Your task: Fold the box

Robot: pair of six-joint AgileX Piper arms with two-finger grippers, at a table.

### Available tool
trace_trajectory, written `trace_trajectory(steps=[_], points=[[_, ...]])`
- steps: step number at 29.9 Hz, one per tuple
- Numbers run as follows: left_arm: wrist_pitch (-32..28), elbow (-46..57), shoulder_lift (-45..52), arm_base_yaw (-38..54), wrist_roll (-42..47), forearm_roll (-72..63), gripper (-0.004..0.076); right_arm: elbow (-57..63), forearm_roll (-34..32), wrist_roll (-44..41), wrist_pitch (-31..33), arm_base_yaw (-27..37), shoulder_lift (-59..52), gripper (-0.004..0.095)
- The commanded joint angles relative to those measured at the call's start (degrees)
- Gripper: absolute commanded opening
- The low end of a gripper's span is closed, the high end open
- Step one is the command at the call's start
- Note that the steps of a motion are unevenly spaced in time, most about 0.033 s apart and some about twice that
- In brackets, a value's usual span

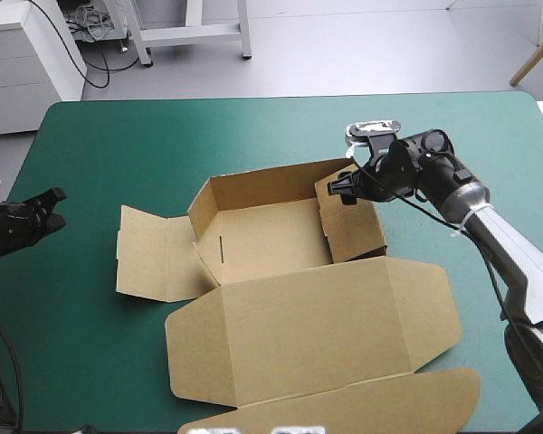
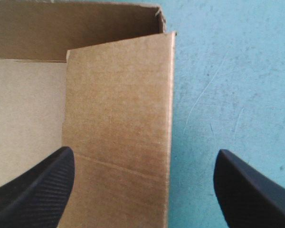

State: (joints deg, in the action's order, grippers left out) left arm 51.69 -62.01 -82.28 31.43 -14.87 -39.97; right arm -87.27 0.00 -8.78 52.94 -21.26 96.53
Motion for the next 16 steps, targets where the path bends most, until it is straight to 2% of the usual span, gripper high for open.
trace_trajectory(steps=[1, 8, 16], points=[[-1.1, -1.6, 2.1, 0.0, 0.3, -3.1, -0.0010, -6.9, 0.0, 1.4, 4.0, 0.0, -2.6, 0.0806], [-1.1, -1.6, 2.1, 0.0, 0.3, -3.1, -0.0010, -19.1, -3.0, 1.5, 16.1, 0.0, -2.9, 0.0806], [-1.1, -1.6, 2.1, 0.0, 0.3, -3.1, -0.0010, -20.8, -2.3, 1.3, 16.0, 0.0, -7.4, 0.0806]])
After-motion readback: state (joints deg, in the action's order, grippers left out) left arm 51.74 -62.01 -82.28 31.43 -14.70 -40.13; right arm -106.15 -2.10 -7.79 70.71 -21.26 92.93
